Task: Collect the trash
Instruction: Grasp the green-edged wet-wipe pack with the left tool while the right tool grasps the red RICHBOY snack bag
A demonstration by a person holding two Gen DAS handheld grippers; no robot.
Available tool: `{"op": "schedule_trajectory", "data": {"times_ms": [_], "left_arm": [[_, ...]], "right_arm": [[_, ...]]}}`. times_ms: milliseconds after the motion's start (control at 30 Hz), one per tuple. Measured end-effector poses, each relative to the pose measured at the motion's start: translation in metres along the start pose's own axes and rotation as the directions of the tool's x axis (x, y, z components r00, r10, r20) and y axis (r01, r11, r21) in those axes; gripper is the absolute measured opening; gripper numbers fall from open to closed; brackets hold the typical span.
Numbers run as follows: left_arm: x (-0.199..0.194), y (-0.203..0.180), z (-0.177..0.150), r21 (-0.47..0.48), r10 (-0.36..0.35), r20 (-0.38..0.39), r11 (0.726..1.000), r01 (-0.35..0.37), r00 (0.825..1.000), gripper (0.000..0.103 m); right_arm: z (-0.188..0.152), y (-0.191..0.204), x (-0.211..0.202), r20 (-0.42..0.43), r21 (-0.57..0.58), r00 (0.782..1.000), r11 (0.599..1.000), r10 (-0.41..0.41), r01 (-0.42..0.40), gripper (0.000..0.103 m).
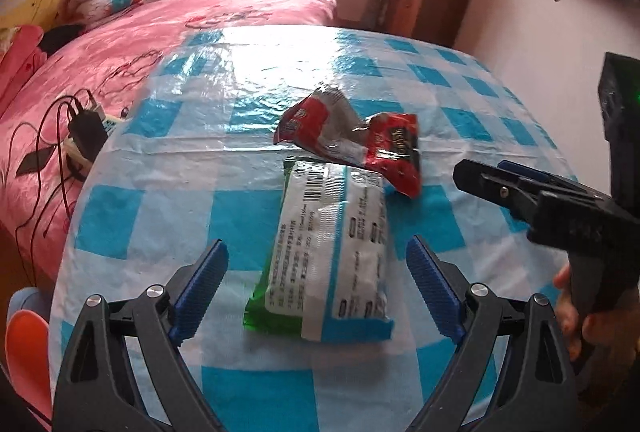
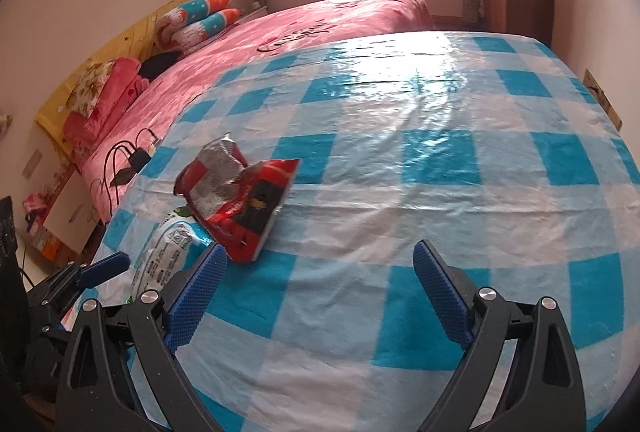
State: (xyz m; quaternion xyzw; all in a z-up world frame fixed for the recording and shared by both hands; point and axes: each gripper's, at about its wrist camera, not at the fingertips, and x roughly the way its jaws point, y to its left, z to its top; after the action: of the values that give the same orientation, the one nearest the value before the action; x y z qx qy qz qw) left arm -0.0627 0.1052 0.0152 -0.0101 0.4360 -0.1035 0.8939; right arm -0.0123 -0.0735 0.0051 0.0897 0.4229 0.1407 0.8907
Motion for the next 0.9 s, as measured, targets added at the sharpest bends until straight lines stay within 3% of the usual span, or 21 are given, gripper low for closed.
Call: {"op": "schedule_trajectory", "data": {"times_ms": [100,433,667,900], "left_arm": [[0.006,-0.001,0.002,-0.008,-0.006,-0.003,1.0,0.006,1.0,0.089],[0.009,0.012,0.004,-0.04,0.011,0.011,0.999,-0.011,1.0,0.051],[0.001,0.044,0.001,-0.139,0.044,0.014,0.989,-0.042,0.999,0.045],[-0.003,0.066,0.0,-0.189,0.11,0.019,0.976,-0.104,0.994,0.045]], "right_arm": [[0.005,0.006,0.006,-0.014,-0.009,1.0,1.0,0.01,-0.011,0.093],[0.031,0.036,0.021,-0.025,-0.093,0.999,0.995,0.035,-0.037,0.093],[0.045,0.074,0.038,-0.003,-0.249,1.0,0.968,0.027,-0.027,0.093],[0.047,0.082,0.068,-0.044,-0.317,0.998,0.948,-0.035,0.019,0.093]]}}
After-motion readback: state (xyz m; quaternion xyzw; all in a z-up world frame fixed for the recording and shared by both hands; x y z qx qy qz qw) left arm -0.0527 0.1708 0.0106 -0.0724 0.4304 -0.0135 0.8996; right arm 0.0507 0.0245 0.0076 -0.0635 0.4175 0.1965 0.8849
